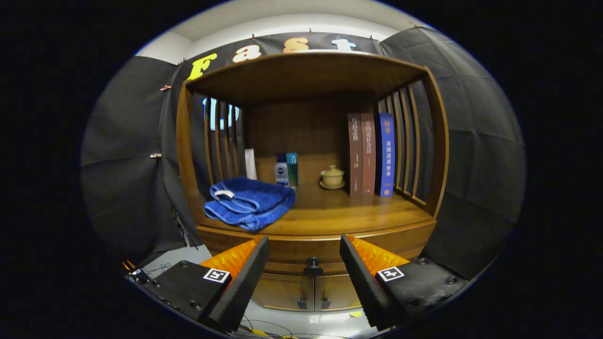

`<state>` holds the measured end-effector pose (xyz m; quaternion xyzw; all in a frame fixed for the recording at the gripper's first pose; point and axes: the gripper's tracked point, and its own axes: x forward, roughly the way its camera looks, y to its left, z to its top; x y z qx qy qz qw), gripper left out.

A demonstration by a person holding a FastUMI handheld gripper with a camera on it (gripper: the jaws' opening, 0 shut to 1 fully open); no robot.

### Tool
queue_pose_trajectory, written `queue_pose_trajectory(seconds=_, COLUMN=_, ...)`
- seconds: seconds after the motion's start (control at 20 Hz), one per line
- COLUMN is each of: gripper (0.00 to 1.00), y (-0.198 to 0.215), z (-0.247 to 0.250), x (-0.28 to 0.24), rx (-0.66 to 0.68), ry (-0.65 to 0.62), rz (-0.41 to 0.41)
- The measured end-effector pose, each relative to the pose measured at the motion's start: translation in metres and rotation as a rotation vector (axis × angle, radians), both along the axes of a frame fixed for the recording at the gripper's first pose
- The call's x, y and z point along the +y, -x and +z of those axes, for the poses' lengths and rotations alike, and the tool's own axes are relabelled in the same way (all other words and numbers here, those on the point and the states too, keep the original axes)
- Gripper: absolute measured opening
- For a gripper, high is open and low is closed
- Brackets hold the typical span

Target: Pull open the drawer, take out the items inside it, and place them on the countertop above the cabinet.

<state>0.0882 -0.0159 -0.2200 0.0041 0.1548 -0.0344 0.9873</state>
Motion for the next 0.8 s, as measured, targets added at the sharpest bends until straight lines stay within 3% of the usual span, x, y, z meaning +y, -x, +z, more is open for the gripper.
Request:
queue_pose_trajectory(seconds=0.6, gripper=0.99, y=-0.042, z=-0.116, x=-0.025, rx=0.198, ry=-0.042, rz=-0.078)
queue_pose_trajectory(seconds=0.8, gripper=0.6, y=-0.046, z=-0.129, x=-0.023, rx=0.25, ry=-0.017, rz=-0.084)
